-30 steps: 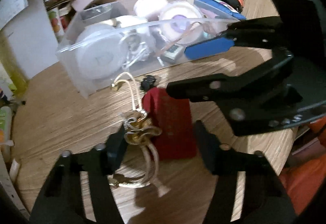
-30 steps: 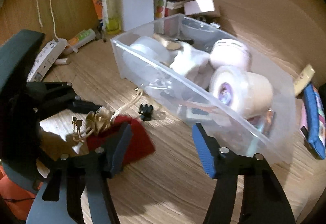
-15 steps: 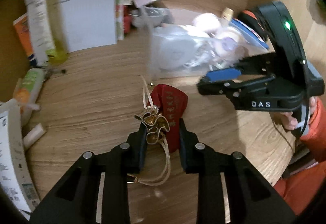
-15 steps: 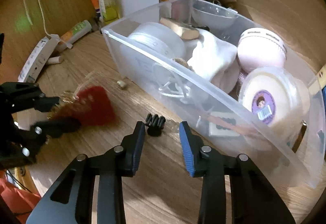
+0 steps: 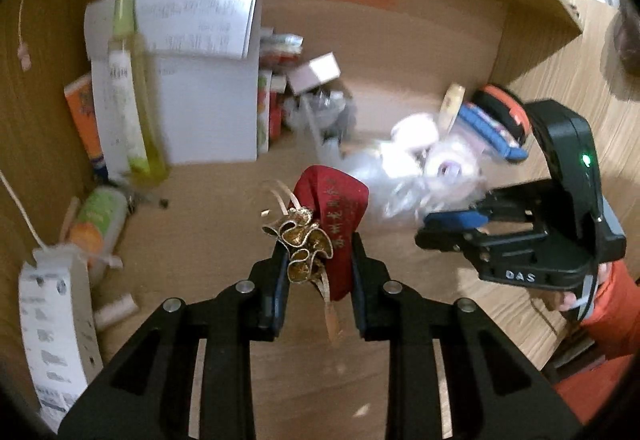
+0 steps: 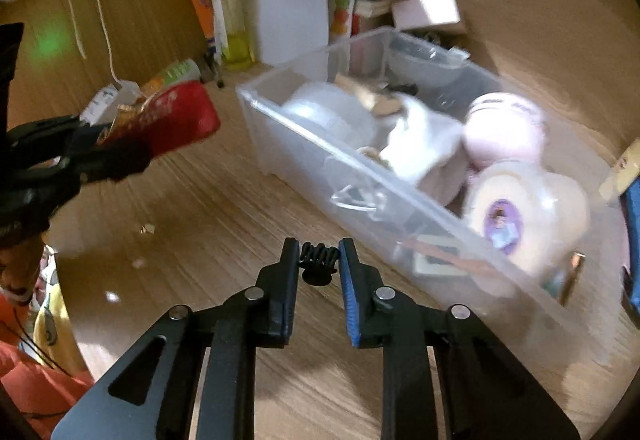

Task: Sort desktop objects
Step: 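Lower the red pouch and black clip into the clear box and release both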

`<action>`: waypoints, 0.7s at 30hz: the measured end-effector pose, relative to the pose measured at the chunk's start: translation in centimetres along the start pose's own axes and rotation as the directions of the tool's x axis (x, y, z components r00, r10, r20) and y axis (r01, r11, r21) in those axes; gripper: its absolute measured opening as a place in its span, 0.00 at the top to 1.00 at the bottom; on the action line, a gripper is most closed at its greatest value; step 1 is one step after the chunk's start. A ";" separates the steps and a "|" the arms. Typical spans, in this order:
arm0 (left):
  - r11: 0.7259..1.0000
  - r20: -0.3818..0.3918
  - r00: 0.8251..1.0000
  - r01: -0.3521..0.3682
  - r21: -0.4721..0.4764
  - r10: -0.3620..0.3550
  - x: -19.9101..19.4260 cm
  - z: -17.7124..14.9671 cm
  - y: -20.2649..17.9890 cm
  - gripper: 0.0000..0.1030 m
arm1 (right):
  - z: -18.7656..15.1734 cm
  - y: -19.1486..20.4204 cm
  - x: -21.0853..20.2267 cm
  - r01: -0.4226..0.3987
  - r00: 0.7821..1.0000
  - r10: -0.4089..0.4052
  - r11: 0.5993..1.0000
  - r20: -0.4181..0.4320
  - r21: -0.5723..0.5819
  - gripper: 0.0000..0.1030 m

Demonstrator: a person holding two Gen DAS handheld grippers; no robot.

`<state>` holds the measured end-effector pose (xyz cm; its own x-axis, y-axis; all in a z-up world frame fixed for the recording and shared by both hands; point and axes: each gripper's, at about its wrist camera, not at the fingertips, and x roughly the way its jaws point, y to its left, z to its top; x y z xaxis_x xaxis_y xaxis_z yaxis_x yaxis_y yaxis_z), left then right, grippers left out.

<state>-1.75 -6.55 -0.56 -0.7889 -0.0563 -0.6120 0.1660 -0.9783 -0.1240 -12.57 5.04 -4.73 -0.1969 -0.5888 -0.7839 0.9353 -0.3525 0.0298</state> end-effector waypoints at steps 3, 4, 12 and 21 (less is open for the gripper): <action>1.000 0.036 0.999 0.009 0.002 -0.009 -0.5 1.2 -0.3 0.75 | 0.0 -0.7 -2.2 0.008 0.999 -0.009 1.000 0.048 0.012 0.82; 1.000 0.048 0.999 0.008 0.004 -0.008 -0.6 1.6 -0.5 0.75 | 0.0 -1.1 -2.9 0.014 0.998 -0.015 1.000 0.064 0.015 0.82; 1.000 0.090 0.996 -0.009 0.017 0.007 0.5 5.0 -2.3 0.74 | 0.1 -4.8 -7.9 0.098 0.979 -0.109 0.992 0.171 0.073 0.82; 0.999 0.095 0.995 -0.009 0.035 0.006 3.2 8.1 -4.2 0.74 | 0.7 -11.1 -9.0 0.173 0.962 -0.203 0.971 0.184 0.167 0.82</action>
<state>-9.74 -4.23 4.35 -0.8404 -0.0805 -0.5359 0.1523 -0.9842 -0.0909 -21.41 13.73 2.39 -0.4330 -0.6289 -0.6457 0.8251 -0.5650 -0.0030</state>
